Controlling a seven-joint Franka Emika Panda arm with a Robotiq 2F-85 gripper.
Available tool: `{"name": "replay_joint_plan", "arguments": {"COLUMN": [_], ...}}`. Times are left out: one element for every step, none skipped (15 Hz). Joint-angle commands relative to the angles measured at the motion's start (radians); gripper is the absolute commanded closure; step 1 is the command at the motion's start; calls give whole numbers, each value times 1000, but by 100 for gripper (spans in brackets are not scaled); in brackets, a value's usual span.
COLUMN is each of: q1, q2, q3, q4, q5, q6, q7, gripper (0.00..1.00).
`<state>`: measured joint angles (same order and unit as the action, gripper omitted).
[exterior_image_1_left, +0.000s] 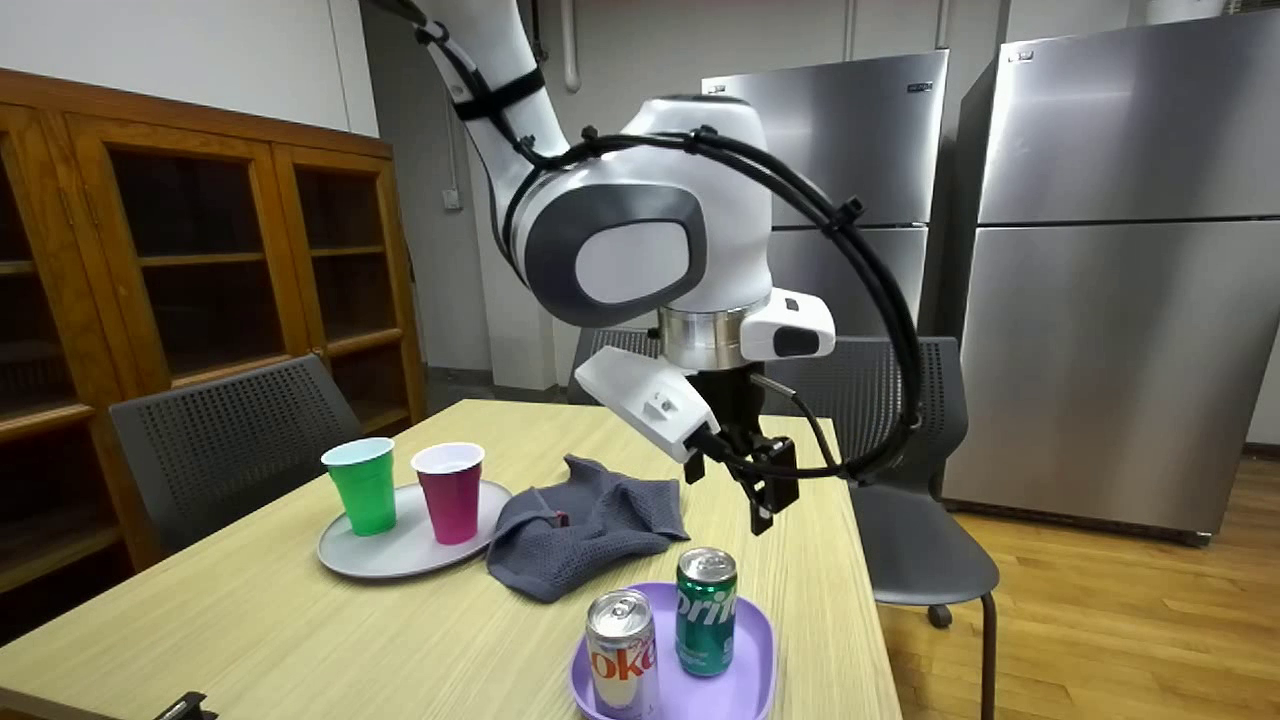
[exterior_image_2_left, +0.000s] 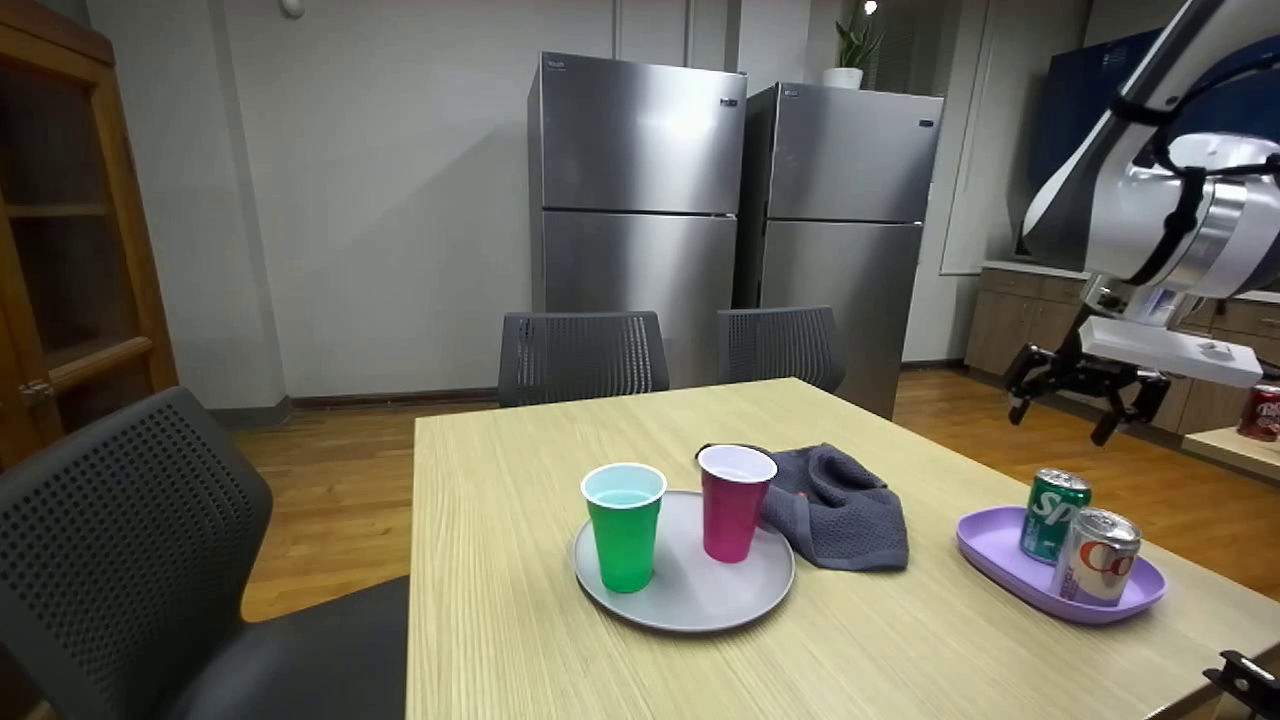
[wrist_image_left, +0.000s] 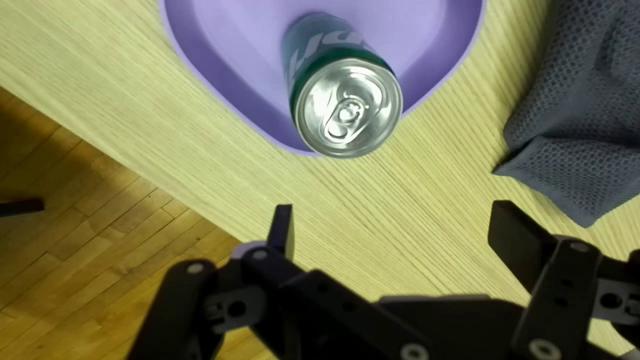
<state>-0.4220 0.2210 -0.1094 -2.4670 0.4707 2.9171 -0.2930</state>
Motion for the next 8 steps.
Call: {"name": "replay_joint_plan", "arguments": {"q1": [-13,-11,-8,-8,-6,-4,-2,1], "q2": [-101,-118,-133,-151,-165,-182,-198,-212], "q3": [25,26,24,29,31,35,38,40], "q4": [-40,-46,-53,-63,-69,-80,-89,-100], "q5": [29,25,12,17,17,22,22,21], "q6": [-91,-117,-136,-146,-160,-165,-173,-177], "q7": [-41,-51,-57,-80,-97,-121,-139,-159], "gripper": [0,0,0,0,0,0,0,0]}}
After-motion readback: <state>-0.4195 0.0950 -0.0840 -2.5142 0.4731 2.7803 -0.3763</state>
